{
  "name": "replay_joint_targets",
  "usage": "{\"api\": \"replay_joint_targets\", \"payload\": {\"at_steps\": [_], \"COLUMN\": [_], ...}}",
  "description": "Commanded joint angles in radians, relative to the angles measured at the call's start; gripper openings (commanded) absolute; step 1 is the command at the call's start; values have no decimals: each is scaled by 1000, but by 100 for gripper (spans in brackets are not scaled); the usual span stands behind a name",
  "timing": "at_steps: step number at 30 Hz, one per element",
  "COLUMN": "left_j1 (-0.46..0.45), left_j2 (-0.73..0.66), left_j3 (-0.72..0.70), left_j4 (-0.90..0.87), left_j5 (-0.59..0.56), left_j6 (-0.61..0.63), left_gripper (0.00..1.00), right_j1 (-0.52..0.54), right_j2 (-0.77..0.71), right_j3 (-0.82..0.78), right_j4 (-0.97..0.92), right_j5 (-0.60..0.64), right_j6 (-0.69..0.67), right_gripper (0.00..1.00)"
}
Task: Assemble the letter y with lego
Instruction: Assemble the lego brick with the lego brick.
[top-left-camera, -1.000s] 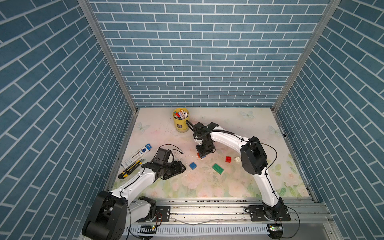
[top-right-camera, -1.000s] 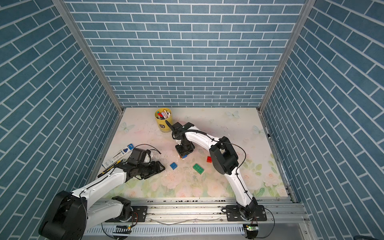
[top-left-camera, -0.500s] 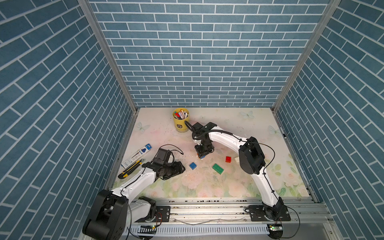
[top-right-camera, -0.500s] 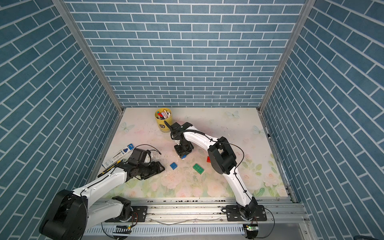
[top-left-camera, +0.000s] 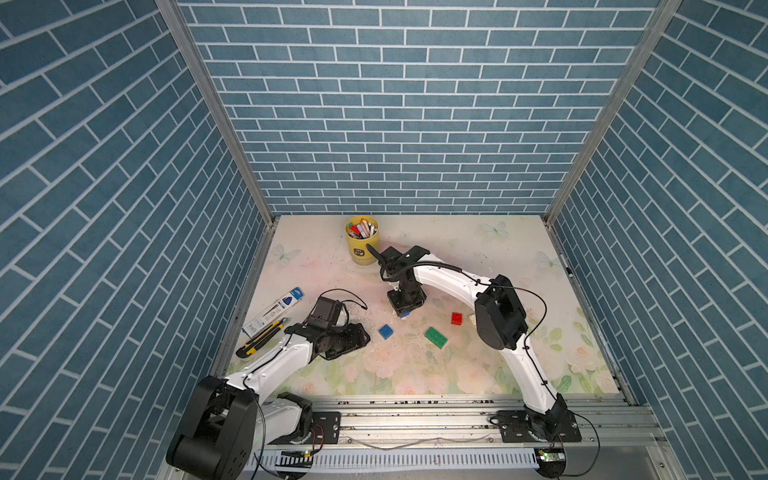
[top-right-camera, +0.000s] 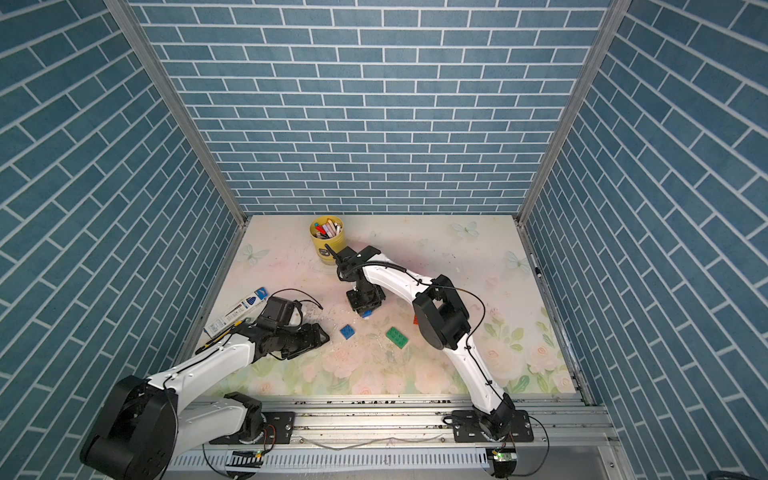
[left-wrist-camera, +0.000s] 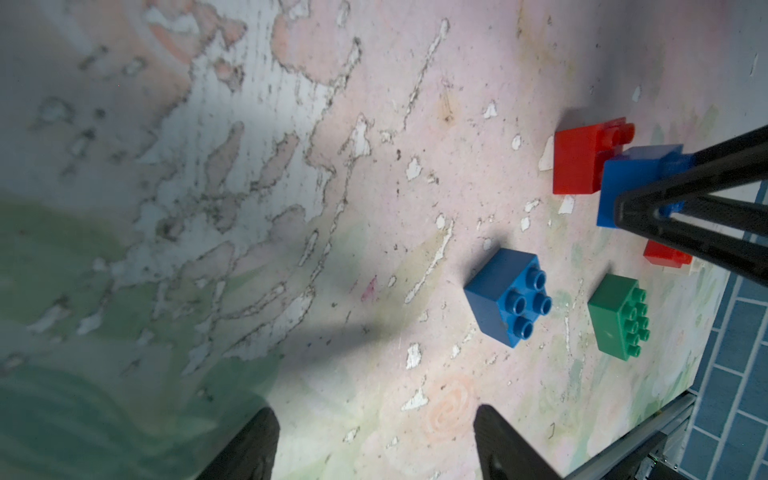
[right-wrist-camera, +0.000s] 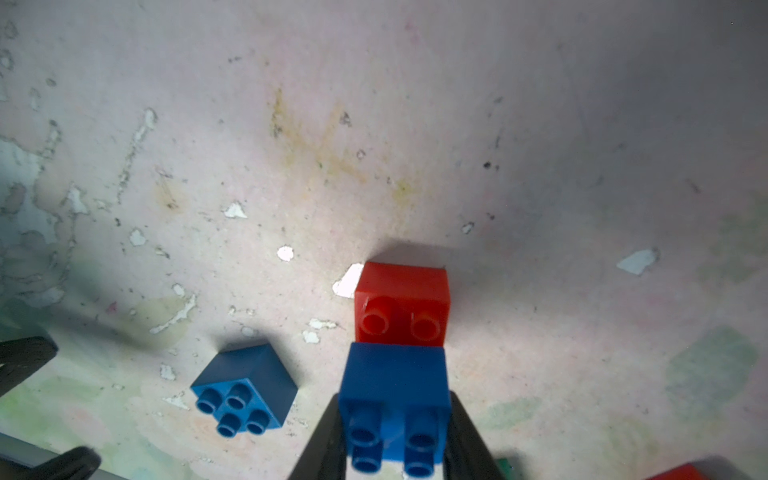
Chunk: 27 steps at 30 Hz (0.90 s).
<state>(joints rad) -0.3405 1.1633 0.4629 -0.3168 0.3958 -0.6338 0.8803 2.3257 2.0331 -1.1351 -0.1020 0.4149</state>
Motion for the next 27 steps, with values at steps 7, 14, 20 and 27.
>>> {"api": "replay_joint_targets", "payload": {"at_steps": [7,14,20,27], "left_j1": [-5,-5,-6,-6], "left_j2": [8,1,3,-1], "left_j3": [4,-1,2,1], "left_j4": [-16,-22,-22,-31], "left_j5": [-26,-34,-37,-47], "left_j6": [19,19,22,21], "left_gripper": [77,77,77,77], "right_j1": [-13,-17,-16,-8], "right_j2": [135,169,190,220], "right_j3": [35,51,74,105], "right_j4": [-70,-74,-80,-139], "right_j5": [18,18,-13,-16], "right_j6": [7,13,-39,-79], "right_gripper": [26,25,25,25]}}
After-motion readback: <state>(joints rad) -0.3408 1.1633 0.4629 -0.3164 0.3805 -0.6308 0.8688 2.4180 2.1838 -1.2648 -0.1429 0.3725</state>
